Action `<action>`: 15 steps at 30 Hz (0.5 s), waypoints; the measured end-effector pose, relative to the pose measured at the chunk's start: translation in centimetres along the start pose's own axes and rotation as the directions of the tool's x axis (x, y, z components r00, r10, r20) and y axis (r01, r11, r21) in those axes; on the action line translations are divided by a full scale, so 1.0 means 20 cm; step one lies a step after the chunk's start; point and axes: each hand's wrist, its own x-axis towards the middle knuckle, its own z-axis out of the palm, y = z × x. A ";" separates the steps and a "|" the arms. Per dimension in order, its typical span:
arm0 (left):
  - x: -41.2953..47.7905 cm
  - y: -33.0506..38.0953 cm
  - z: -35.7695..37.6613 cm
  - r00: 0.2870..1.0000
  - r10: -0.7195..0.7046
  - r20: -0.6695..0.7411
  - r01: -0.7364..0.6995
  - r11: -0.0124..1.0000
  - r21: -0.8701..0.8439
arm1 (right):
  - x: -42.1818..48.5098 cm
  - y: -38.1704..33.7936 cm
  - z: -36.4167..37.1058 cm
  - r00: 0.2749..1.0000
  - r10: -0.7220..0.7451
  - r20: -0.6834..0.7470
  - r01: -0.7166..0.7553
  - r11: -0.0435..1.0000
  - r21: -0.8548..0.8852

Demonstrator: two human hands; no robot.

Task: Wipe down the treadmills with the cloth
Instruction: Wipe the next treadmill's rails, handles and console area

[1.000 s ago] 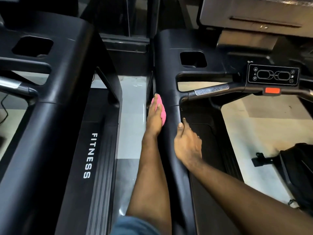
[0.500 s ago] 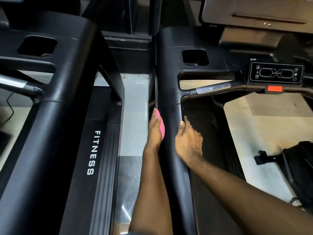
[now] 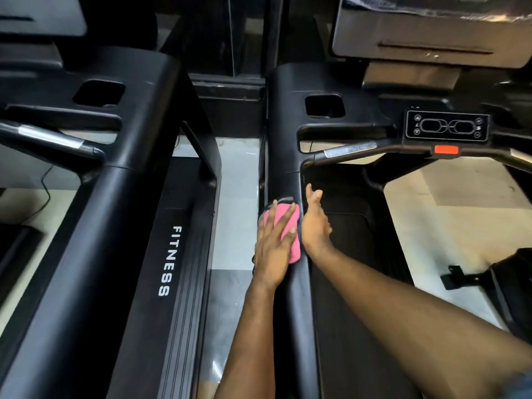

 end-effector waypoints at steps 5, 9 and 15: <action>-0.24 0.14 0.02 0.998 -0.004 0.062 -0.017 0.938 0.346 | -0.25 0.19 -0.18 0.999 0.042 0.026 -0.049 0.880 0.472; 0.04 0.21 0.06 0.997 -0.029 0.077 -0.015 0.858 0.513 | -0.45 0.42 -0.34 0.995 0.082 0.049 -0.096 0.873 0.478; 0.28 0.24 0.11 0.997 -0.027 0.075 -0.020 0.822 0.570 | -0.57 0.53 -0.37 0.990 0.076 0.116 -0.118 0.901 0.417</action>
